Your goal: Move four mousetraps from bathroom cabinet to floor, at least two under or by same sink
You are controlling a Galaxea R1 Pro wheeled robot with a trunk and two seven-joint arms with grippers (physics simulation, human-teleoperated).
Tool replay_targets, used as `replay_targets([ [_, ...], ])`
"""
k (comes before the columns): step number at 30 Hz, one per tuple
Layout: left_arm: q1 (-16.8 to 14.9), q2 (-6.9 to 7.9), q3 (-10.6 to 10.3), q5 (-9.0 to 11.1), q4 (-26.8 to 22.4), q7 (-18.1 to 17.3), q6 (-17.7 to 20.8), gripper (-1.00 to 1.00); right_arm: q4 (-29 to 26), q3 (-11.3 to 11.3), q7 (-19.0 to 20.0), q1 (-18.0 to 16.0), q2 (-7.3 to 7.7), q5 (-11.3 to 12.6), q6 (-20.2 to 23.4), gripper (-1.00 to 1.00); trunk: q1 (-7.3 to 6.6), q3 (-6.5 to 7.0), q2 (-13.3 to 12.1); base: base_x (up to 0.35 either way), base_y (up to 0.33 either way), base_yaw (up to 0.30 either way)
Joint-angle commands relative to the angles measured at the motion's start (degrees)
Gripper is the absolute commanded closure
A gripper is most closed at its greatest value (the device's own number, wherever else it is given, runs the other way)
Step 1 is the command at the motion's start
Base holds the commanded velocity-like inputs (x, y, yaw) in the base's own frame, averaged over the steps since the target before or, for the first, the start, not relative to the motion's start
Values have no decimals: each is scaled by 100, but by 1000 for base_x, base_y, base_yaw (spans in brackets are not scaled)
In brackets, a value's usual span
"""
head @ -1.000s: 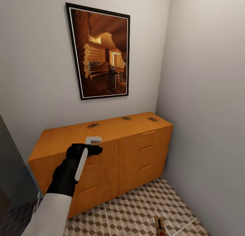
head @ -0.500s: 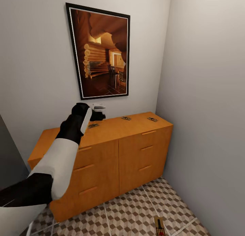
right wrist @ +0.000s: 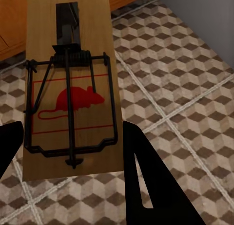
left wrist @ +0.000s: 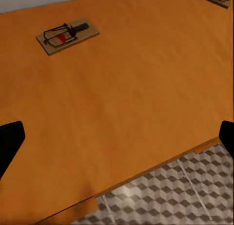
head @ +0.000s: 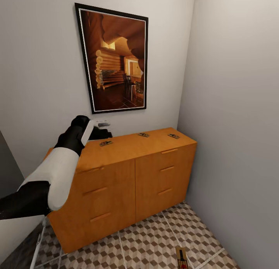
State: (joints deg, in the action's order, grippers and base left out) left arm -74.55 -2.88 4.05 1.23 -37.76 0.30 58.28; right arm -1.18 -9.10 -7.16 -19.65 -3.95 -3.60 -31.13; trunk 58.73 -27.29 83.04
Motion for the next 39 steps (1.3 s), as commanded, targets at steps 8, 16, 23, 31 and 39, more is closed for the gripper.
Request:
replay_targets([
  [8, -7, 1060, -1369, -21, 57, -2427, -11, -100, 3, -30, -26, -4, 1, -27, -16, 100, 0, -6, 4, 0, 0, 0],
  [16, -7, 2060, -2299, -51, -545, -4547, -99, -100, -4, -30, -15, -4, -5, -22, -24, 100, 0, -6, 4, 0, 0, 0],
  [23, -7, 2624, -2521, -53, -1065, -4859, -115, -100, -4, -30, -14, -4, -9, -23, -25, 100, 0, -6, 4, 0, 0, 0],
  [31, -7, 3318, -3374, -53, -1819, -5847, -164, -100, -1, -30, -14, -4, -9, -25, -25, 100, 0, -6, 4, 0, 0, 0],
  [39, -7, 3527, -3773, -66, -2174, -6081, -168, -100, -2, -30, -14, -4, 1, -25, -25, 100, 0, -6, 4, 0, 0, 0],
])
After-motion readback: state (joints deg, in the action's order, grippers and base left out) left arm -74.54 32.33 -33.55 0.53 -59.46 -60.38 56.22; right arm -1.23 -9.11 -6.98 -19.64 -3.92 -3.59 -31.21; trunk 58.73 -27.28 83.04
